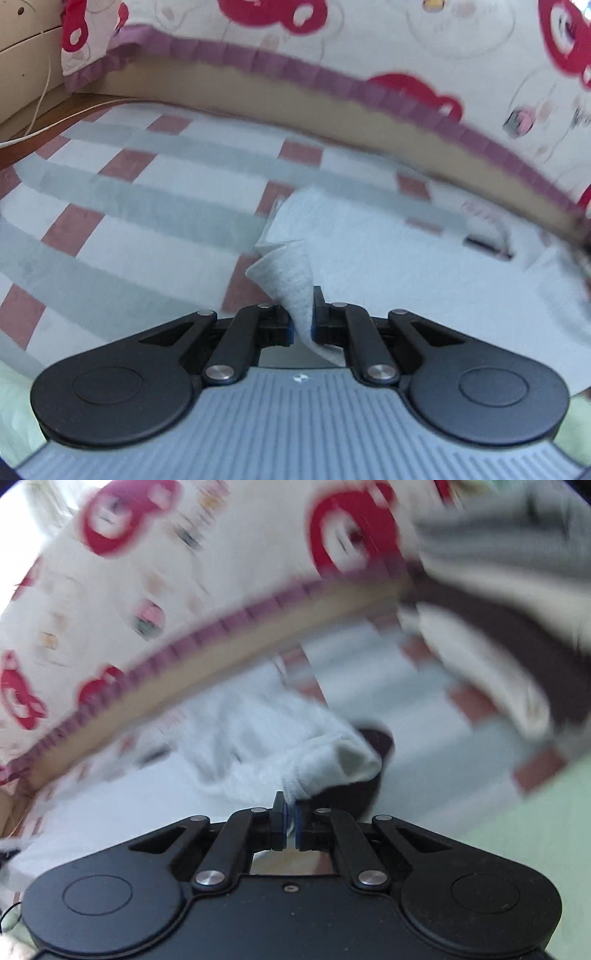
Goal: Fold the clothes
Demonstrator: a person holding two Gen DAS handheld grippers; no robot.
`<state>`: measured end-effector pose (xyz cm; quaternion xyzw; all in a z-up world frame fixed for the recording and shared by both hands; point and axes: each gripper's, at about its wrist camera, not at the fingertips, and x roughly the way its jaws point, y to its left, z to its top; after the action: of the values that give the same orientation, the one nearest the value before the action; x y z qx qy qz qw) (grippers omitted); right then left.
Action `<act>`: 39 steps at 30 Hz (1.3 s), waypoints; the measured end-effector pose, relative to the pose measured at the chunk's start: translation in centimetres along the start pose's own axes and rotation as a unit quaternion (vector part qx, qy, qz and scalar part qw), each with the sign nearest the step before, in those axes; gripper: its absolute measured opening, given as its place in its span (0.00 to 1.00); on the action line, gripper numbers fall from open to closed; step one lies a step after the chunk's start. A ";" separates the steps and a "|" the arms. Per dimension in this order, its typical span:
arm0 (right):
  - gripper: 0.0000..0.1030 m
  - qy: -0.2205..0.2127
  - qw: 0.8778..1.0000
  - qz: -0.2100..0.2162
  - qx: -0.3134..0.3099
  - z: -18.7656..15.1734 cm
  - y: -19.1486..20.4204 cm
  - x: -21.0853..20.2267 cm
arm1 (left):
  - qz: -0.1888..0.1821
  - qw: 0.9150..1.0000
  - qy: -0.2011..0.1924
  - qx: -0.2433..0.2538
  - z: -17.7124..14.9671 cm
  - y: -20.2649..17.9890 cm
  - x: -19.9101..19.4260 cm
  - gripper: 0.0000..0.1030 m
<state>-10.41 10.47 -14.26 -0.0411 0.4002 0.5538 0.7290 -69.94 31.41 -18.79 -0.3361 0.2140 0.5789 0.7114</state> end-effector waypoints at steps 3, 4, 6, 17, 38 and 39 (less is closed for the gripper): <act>0.03 0.023 1.000 -0.017 0.005 -0.8 -0.7 0.0 | 0.017 0.999 0.025 0.026 -0.7 -0.2 0.7 0.07; 0.02 0.032 0.999 -0.023 0.006 -1.4 -0.9 0.1 | 0.021 0.999 0.043 0.023 -1.2 0.0 1.4 0.07; 0.02 0.057 0.997 -0.043 0.005 -2.2 -1.1 0.8 | 0.019 0.995 0.096 -0.006 -2.2 1.2 3.4 0.08; 0.12 0.077 0.962 -0.204 -0.165 -1.4 1.3 -0.9 | 0.037 0.996 0.046 0.061 1.9 -3.5 -2.3 0.26; 0.71 0.137 0.990 0.018 -0.018 5.1 -1.0 18.7 | -0.310 0.882 0.080 0.345 5.0 -41.5 22.1 0.45; 0.71 0.135 0.989 0.017 -0.053 5.0 -0.5 19.0 | -0.307 0.882 0.075 0.349 4.8 -42.1 23.0 0.45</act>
<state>-6.08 27.50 -23.02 -0.1470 0.4657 0.5756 0.6558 -24.16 46.16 -21.73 -0.1573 0.3411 0.1922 0.9066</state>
